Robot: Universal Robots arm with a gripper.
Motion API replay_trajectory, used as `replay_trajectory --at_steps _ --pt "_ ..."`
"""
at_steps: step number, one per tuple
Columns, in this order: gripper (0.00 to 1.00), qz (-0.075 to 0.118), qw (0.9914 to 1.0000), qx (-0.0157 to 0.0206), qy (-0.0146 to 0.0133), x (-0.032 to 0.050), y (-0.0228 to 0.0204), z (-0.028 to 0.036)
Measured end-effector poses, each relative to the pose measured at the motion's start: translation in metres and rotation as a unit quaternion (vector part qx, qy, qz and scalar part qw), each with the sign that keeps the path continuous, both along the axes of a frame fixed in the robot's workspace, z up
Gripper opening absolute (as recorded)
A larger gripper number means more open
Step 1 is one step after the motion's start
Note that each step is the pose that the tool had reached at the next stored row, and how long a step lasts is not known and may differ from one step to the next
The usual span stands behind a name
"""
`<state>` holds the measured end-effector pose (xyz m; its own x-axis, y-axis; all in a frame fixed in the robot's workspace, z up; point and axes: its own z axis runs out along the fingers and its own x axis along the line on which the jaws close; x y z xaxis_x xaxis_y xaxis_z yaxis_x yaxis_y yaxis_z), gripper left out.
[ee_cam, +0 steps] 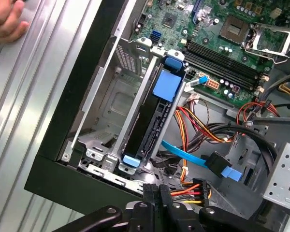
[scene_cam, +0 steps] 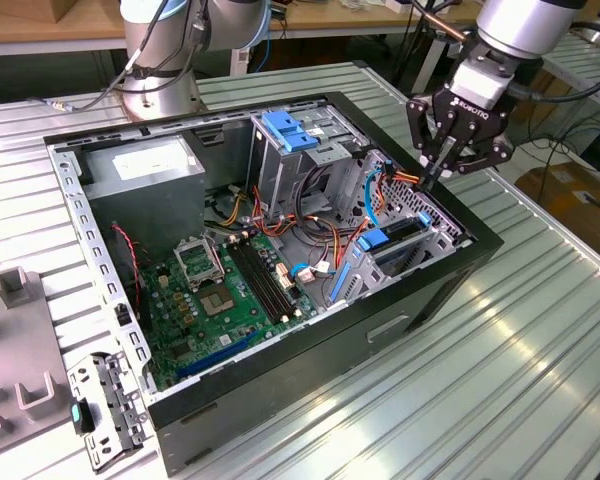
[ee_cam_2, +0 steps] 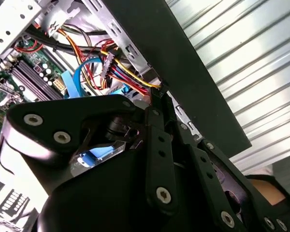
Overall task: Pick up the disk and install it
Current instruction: 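Insert the first disk wire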
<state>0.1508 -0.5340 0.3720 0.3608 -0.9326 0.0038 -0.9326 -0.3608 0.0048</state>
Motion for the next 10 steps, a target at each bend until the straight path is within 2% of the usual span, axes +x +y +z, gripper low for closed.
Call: replay_trajectory --at_steps 2,5,7,10 --pt "0.16 -0.016 0.99988 0.0000 0.0000 0.0000 0.0000 -0.0001" --pt "0.16 -0.041 0.99917 0.0002 0.0000 -0.0014 0.0001 -0.0005" --pt "0.16 -0.041 0.99917 0.0000 -0.0001 -0.0077 -0.0001 -0.0004" --pt "0.16 -0.041 0.99917 0.0000 -0.0003 -0.0115 -0.0002 -0.0005"
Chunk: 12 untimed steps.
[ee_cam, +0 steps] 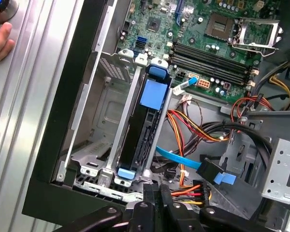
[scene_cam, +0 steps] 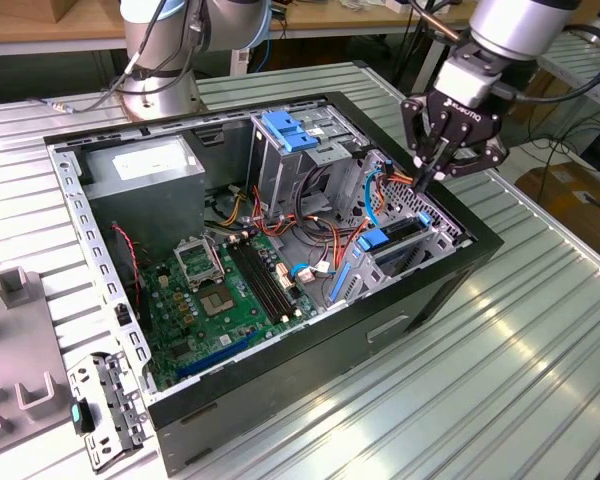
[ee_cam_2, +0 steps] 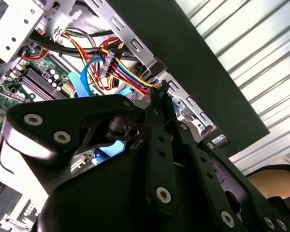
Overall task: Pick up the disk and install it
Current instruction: 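Insert the first disk wire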
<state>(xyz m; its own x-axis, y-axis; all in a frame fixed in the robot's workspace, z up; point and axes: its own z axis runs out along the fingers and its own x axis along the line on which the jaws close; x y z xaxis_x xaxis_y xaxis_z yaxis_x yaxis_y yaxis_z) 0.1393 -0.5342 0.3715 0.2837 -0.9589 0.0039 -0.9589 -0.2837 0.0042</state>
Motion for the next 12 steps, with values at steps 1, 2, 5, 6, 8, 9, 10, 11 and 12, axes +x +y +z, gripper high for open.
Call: replay_trajectory --at_steps 1,2,5,6,8,9,10,11,12 --pt "0.16 0.000 1.00000 0.0000 -0.0001 -0.0007 0.0000 0.0000" --pt "0.16 0.000 1.00000 0.0000 -0.0002 -0.0017 0.0000 -0.0001" --pt "0.16 -0.002 1.00000 0.0000 -0.0004 -0.0032 0.0000 -0.0004" --pt "0.16 -0.010 0.99995 0.0000 -0.0005 -0.0032 0.0000 -0.0005" --pt "0.16 -0.022 0.99977 -0.0001 -0.0005 -0.0033 0.0000 -0.0006" --pt "0.16 -0.028 0.99960 -0.0001 -0.0005 -0.0033 0.0001 -0.0007" --pt "0.16 -0.034 0.99941 -0.0001 -0.0005 -0.0033 0.0000 -0.0009" --pt "0.16 -0.043 0.99907 -0.0001 -0.0005 -0.0033 0.0000 -0.0011" --pt "0.16 -0.048 0.99883 -0.0001 -0.0005 -0.0033 0.0000 -0.0011"
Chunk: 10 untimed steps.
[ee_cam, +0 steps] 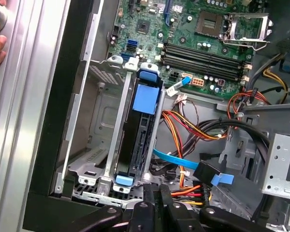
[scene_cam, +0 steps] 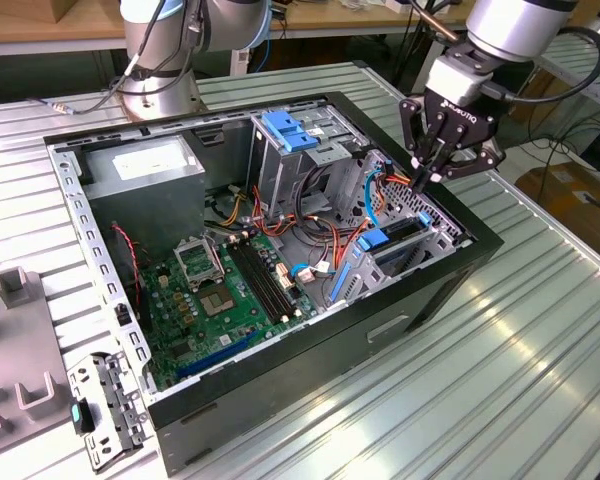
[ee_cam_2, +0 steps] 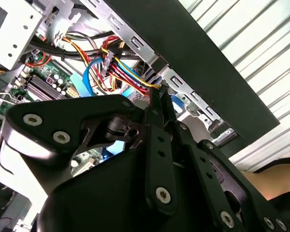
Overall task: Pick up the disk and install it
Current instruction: 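Insert the first disk wire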
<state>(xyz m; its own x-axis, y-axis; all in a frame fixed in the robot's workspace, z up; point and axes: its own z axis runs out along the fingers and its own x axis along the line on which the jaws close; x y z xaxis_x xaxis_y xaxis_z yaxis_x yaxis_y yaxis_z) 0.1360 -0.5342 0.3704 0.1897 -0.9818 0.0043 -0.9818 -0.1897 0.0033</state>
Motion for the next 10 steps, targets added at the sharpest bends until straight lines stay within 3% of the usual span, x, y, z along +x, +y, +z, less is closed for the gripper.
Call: replay_trajectory --at_steps 10 --pt "0.16 -0.007 0.99998 0.0000 0.0000 0.0000 0.0000 -0.0001"
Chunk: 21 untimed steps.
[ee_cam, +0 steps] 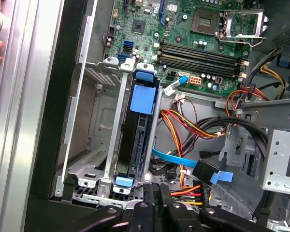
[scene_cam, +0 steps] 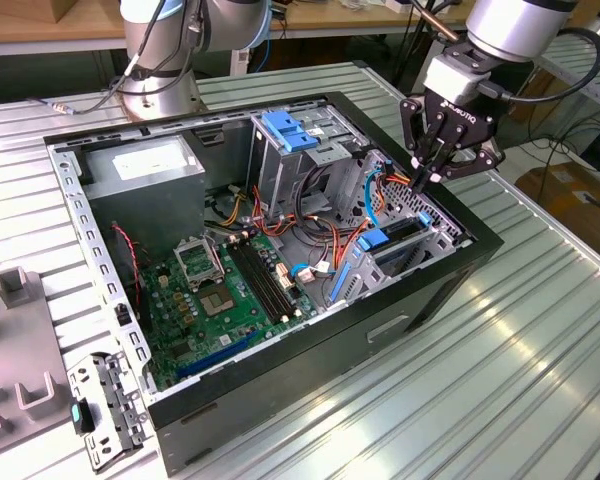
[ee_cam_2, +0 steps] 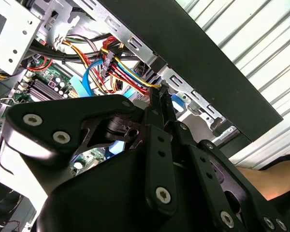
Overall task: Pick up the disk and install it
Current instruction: 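Insert the first disk wire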
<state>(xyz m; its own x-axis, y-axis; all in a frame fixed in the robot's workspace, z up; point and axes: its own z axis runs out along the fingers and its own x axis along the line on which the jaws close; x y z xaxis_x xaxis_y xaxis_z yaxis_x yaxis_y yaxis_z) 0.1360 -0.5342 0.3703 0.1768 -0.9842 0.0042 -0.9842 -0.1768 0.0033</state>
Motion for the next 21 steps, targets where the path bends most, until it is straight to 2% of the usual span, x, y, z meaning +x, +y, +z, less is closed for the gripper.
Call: replay_trajectory --at_steps 5,10,15,17,19,21 --pt "0.16 0.000 1.00000 0.0001 0.0000 0.0000 -0.0007 -0.0001" --pt "0.16 0.000 1.00000 0.0000 0.0000 0.0000 -0.0057 -0.0001" --pt "0.16 -0.002 1.00000 0.0001 0.0000 -0.0022 -0.0060 -0.0004" --pt "0.16 -0.011 0.99994 0.0000 0.0000 -0.0023 -0.0059 -0.0005" --pt "0.16 -0.032 0.99948 0.0000 0.0000 -0.0024 -0.0059 -0.0007" --pt "0.16 -0.044 0.99903 -0.0001 0.0000 -0.0025 -0.0059 -0.0008"
